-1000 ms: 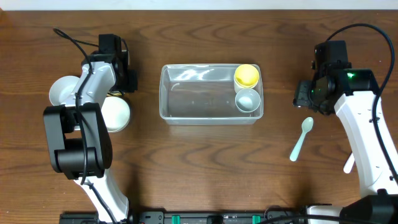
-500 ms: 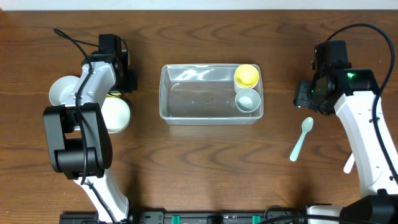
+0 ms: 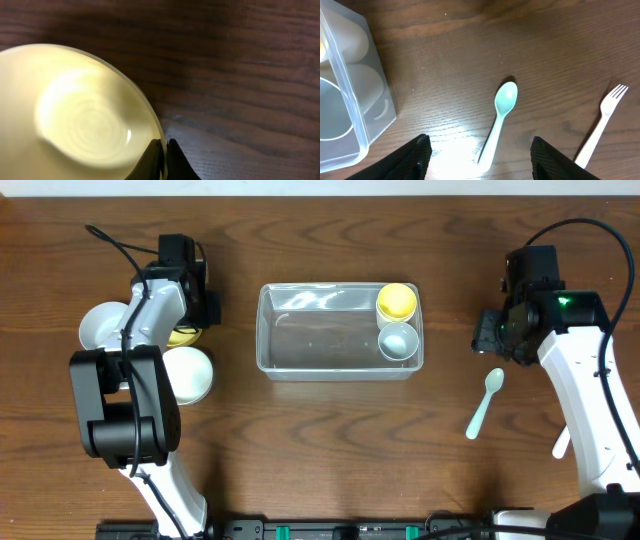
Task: Pack container
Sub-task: 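Carry the yellow bowl into the bin's left side and lower it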
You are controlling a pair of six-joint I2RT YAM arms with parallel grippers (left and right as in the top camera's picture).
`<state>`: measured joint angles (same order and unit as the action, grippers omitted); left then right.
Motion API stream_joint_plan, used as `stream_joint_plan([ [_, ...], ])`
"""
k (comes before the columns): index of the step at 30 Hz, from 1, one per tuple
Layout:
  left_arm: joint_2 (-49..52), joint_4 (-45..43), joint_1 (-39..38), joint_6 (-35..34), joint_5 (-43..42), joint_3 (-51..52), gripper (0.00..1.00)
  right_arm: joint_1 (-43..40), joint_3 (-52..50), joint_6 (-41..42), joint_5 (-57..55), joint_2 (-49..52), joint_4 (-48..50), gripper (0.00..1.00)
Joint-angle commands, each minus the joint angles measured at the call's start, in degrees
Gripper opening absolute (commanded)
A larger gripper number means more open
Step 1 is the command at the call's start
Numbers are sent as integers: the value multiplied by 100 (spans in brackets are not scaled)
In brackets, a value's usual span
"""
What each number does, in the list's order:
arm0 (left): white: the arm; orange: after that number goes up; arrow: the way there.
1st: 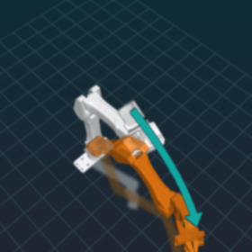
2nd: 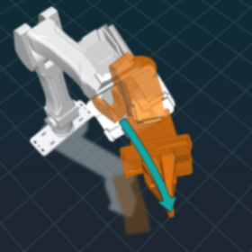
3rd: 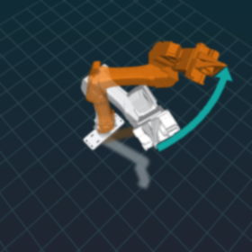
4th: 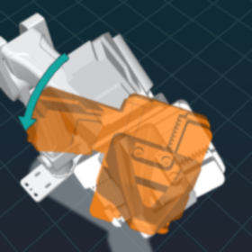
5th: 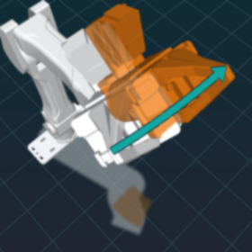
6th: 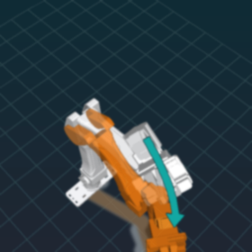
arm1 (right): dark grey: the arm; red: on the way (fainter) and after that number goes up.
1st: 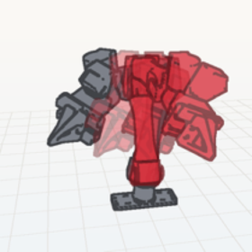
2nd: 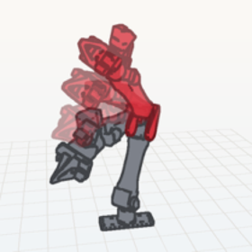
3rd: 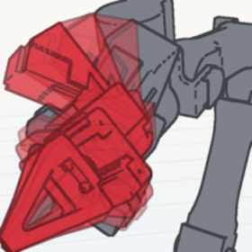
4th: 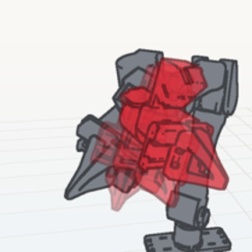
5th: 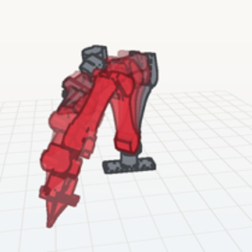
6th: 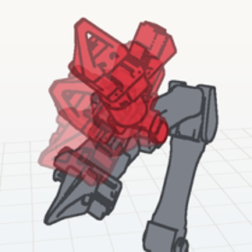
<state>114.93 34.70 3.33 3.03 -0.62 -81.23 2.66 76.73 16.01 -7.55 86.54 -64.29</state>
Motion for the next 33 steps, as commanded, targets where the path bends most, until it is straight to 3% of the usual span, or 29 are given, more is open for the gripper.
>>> stream_joint_plan([
  [1,79,-52,-4,-2,205,46,6,9,20,-63,-83,2,-7,65],
  [13,-282,-50,-446,146,603,-319,6,0,20,-55,-81,2,-15,66],
  [25,-2321,485,-1436,122,557,-334,6,-671,26,24,26,-33,31,75],
  [33,-2741,905,-2522,127,-173,-332,6,-977,26,24,199,-42,9,74],
])
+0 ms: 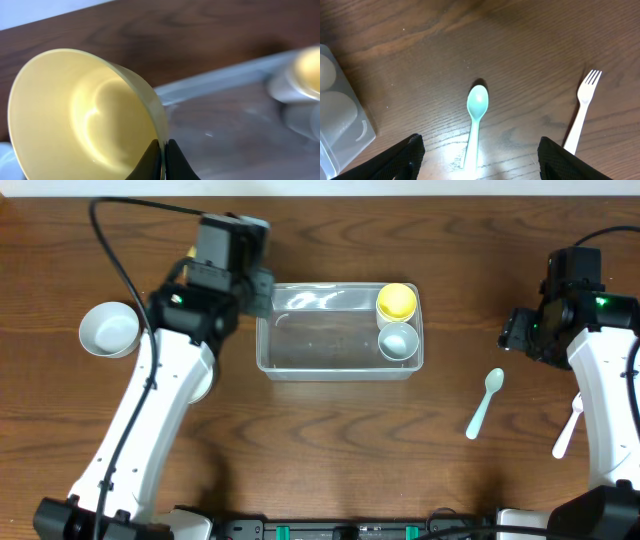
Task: Pack container
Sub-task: 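Carry the yellow bowl into the bin's left side and lower it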
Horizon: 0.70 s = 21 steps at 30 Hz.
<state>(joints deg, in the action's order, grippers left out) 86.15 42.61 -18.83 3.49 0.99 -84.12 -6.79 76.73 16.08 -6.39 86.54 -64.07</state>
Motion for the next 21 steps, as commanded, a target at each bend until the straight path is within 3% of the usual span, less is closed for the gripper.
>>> stream_joint_plan([
  [1,186,155,-424,81,-361,-44,6,-33,26,17,85,-42,-13,74],
  [8,820,236,-898,107,-509,-17,6,-28,26,20,90,-42,-61,74],
  [11,1193,234,-918,101,-837,-7,6,-28,26,17,87,-42,-101,74],
  [21,2194,85,-885,238,-774,-7,6,-28,26,17,83,-140,-129,74],
])
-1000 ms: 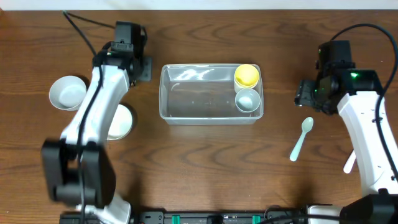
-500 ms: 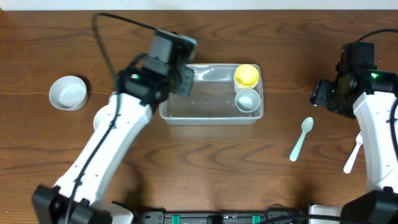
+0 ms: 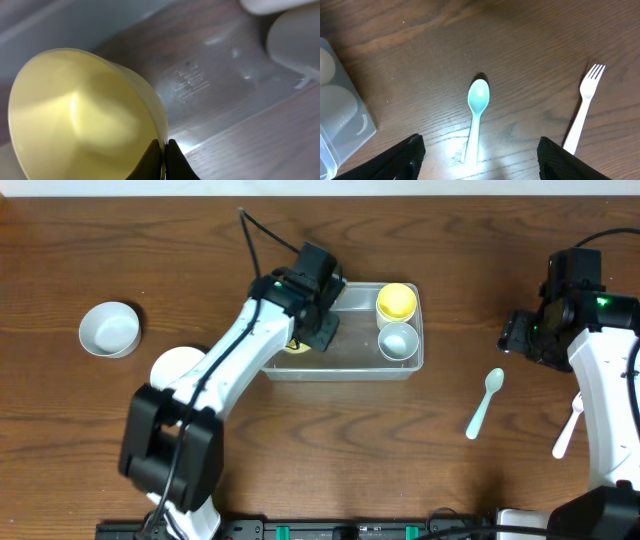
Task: Pack container
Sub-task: 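Carry the yellow bowl into the bin's left side and lower it, then release the bowl, move the left gripper to the white plate, grasp it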
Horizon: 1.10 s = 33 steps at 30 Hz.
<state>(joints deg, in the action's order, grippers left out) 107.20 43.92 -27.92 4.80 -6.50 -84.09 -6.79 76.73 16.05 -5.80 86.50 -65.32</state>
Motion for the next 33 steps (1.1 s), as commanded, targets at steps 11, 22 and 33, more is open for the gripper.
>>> stream_joint_plan([
  [11,179,-396,26,122,439,-9,47,-28,26,20,26,-186,-35,73],
  [22,31,-299,24,118,442,-17,49,-28,26,17,24,-186,-55,74],
  [33,-2232,243,623,-577,1386,-22,93,-28,26,17,24,-186,-55,74],
])
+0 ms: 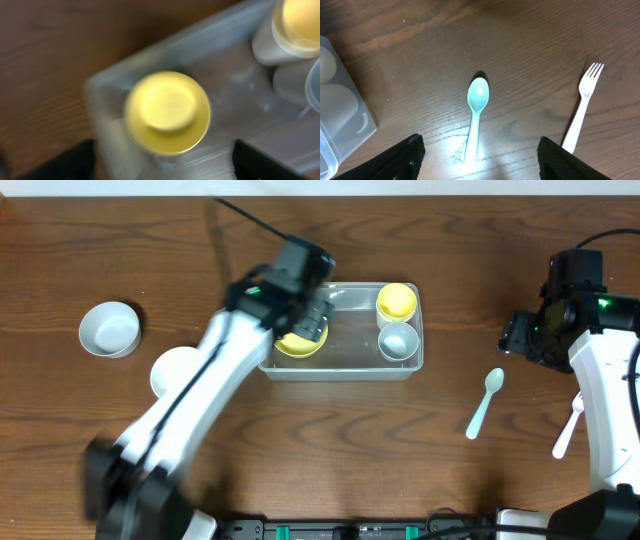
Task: Pack container
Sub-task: 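Release the bowl, move the left gripper to the white plate, grasp it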
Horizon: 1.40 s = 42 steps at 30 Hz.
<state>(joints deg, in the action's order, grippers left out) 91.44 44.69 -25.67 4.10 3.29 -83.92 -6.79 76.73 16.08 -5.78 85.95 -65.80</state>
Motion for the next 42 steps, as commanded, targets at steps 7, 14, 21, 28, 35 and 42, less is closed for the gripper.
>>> stream_joint_plan([
  [7,-1003,1377,2179,-1818,66,28,95,-28,26,17,24,-131,2,74],
  [14,-131,1451,2883,-1816,-487,662,95,-28,26,17,26,-131,-4,74],
  [21,1110,1322,2872,-1818,-490,839,95,-28,26,15,26,-131,-7,74],
  [28,1803,1292,2872,-1818,-485,839,92,-28,26,15,24,-131,-22,74],
  [35,1906,1287,2872,-1818,-483,839,58,-28,26,15,24,-131,-26,74],
  [42,1906,1290,2872,-1818,-481,839,34,-28,26,15,26,-131,-46,74],
])
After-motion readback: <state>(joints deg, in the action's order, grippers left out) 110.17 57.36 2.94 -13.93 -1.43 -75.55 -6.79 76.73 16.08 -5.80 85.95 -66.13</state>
